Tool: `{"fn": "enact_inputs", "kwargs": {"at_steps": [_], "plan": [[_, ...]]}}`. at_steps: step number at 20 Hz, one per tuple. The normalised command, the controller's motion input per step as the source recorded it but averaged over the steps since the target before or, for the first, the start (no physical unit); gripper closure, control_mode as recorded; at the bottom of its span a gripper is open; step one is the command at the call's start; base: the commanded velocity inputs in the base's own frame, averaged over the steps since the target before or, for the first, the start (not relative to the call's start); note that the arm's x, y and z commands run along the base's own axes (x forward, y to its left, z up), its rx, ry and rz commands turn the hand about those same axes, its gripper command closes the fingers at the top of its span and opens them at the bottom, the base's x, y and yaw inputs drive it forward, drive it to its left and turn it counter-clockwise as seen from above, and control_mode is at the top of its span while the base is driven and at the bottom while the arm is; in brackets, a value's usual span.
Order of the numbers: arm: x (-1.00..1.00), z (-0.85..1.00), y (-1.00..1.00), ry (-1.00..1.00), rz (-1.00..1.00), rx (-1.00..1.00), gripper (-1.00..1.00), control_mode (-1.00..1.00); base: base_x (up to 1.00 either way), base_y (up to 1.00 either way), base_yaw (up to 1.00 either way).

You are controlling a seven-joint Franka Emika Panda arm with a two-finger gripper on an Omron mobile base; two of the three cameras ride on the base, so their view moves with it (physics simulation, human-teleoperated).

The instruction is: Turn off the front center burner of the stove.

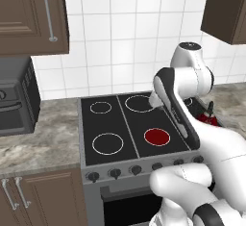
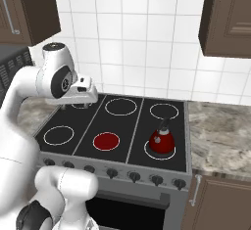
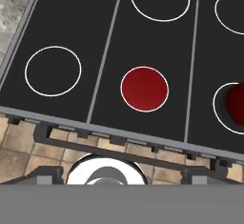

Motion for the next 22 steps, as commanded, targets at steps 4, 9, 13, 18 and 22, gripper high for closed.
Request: {"fn": "enact_inputs", "kwargs": {"at_steps": [4, 9, 13, 18, 22], "plan": [[-0.34, -0.31, 0.06, 0.0, 0.33, -0.18, -1.0, -1.0, 0.0, 0.0, 0.0], [-0.35, -0.32, 0.12, 0.0, 0.38, -0.2, -1.0, -1.0, 0.0, 0.0, 0.0], [-0.18, -0.29, 0.2, 0.0, 0.36, -0.2, -1.0, -1.0, 0.0, 0.0, 0.0], [-0.03, -0.23, 0.4, 0.02, 0.36, -0.23, -1.0, -1.0, 0.0, 0.0, 0.0], [-0.02, -0.23, 0.58, 0.1, 0.4, -0.33, -1.0, -1.0, 0.0, 0.0, 0.0]]}}
